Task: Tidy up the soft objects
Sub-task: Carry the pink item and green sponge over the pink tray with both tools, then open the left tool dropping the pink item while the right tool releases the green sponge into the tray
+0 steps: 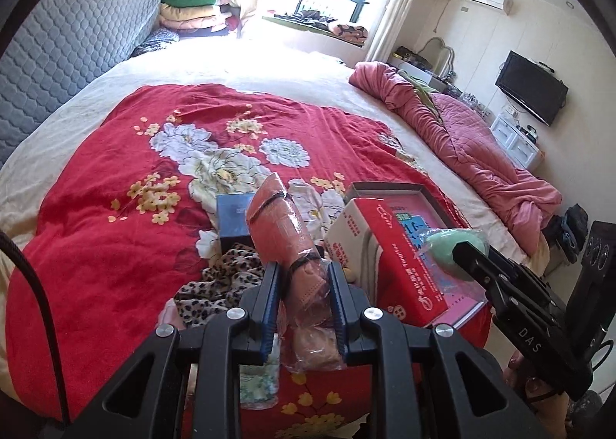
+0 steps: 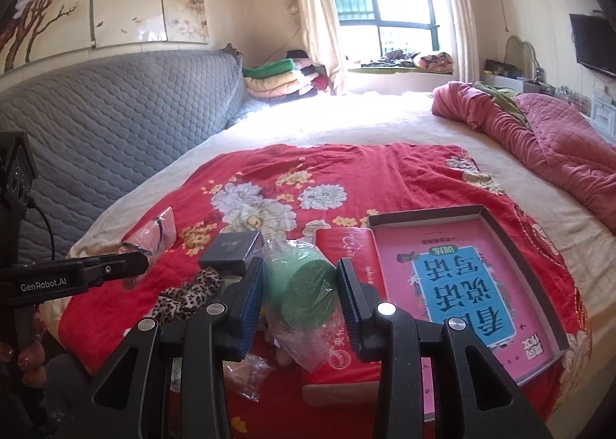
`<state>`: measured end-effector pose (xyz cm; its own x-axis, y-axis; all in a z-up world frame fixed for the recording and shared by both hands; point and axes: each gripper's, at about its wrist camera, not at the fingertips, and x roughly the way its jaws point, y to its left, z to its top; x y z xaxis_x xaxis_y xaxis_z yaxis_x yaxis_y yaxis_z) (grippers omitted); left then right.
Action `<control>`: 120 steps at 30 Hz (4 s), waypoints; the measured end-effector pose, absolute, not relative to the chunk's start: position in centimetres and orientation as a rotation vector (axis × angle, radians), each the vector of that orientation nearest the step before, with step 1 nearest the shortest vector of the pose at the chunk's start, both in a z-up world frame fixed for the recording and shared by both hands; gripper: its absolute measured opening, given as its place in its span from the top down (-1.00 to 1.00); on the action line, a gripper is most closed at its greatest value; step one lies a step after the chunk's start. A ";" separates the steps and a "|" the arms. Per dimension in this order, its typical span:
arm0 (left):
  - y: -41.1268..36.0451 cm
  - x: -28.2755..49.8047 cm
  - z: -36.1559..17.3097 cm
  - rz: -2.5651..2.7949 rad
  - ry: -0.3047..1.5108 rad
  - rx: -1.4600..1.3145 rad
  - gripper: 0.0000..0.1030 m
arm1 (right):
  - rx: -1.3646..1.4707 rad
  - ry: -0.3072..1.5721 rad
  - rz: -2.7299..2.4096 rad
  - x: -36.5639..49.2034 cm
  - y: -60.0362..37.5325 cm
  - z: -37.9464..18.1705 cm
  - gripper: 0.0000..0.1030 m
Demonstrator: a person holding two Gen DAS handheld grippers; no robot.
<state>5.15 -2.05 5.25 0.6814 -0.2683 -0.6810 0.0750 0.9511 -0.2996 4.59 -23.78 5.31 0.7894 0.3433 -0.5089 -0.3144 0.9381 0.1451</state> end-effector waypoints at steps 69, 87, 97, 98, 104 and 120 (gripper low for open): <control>-30.6 12.4 -4.4 -0.584 1.220 0.188 0.50 | 0.427 0.836 -0.097 9.9 -45.4 -5.1 0.15; -29.8 12.7 -3.2 -0.564 1.199 0.147 0.16 | 0.449 0.720 -0.165 8.3 -46.9 -3.2 -0.14; -28.6 12.0 -2.0 -0.541 1.162 0.141 0.02 | 0.421 0.720 -0.174 8.4 -46.4 -3.1 -0.28; -28.5 11.9 -1.8 -0.539 1.157 0.138 0.00 | 0.415 0.722 -0.176 8.4 -46.3 -3.1 -0.28; -27.8 11.5 -0.5 -0.525 1.126 0.133 -0.10 | 0.321 0.731 -0.208 8.3 -45.2 -2.6 -0.32; -24.4 9.9 3.3 -0.427 0.985 0.135 -0.33 | 0.214 0.670 -0.183 6.8 -41.2 0.9 -0.45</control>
<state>9.92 -24.42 3.25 0.4780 -0.2879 -0.8298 0.4086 0.9092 -0.0801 6.76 -41.16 0.86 0.7695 -0.0991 -0.6309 0.2361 0.9621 0.1368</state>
